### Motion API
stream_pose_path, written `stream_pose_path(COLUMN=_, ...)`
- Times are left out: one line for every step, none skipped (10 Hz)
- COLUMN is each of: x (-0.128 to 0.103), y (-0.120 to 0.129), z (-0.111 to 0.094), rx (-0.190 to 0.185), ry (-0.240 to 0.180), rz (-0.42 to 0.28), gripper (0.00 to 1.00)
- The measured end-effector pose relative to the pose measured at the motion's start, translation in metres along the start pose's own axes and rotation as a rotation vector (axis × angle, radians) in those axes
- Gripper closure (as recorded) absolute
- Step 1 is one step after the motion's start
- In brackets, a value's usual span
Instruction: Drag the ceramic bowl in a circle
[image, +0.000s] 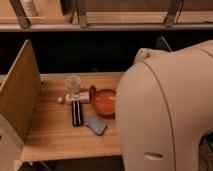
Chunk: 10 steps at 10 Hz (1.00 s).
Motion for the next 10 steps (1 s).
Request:
stream_pose_path(x=0.0, y=0.0, z=0.0, rx=0.0, ry=0.0, rz=0.0, gripper=0.2)
stream_pose_path(x=0.0, y=0.0, z=0.0, rx=0.0, ry=0.0, rz=0.0, gripper=0.2)
stream_pose_path(x=0.0, y=0.0, z=0.0, rx=0.0, ry=0.0, rz=0.0, gripper=0.2)
stream_pose_path(x=0.0, y=0.0, z=0.0, rx=0.0, ry=0.0, rz=0.0, gripper=0.2)
stream_pose_path(x=0.0, y=0.0, z=0.0, rx=0.0, ry=0.0, rz=0.0, gripper=0.2)
stream_pose_path(x=0.001, y=0.001, z=0.0, rx=-0.005, ry=0.001, rz=-0.004, gripper=0.2)
stream_pose_path(x=0.003, y=0.002, z=0.004, rx=-0.024, ry=-0.007, rz=-0.03, gripper=0.2)
stream_pose_path(x=0.005, y=0.002, z=0.016, rx=-0.05, ry=-0.036, rz=-0.065, gripper=0.2)
stream_pose_path(x=0.005, y=0.002, z=0.032, rx=-0.078, ry=-0.079, rz=-0.097, gripper=0.2)
stream_pose_path(x=0.005, y=0.003, z=0.049, rx=-0.104, ry=-0.121, rz=-0.118, gripper=0.2)
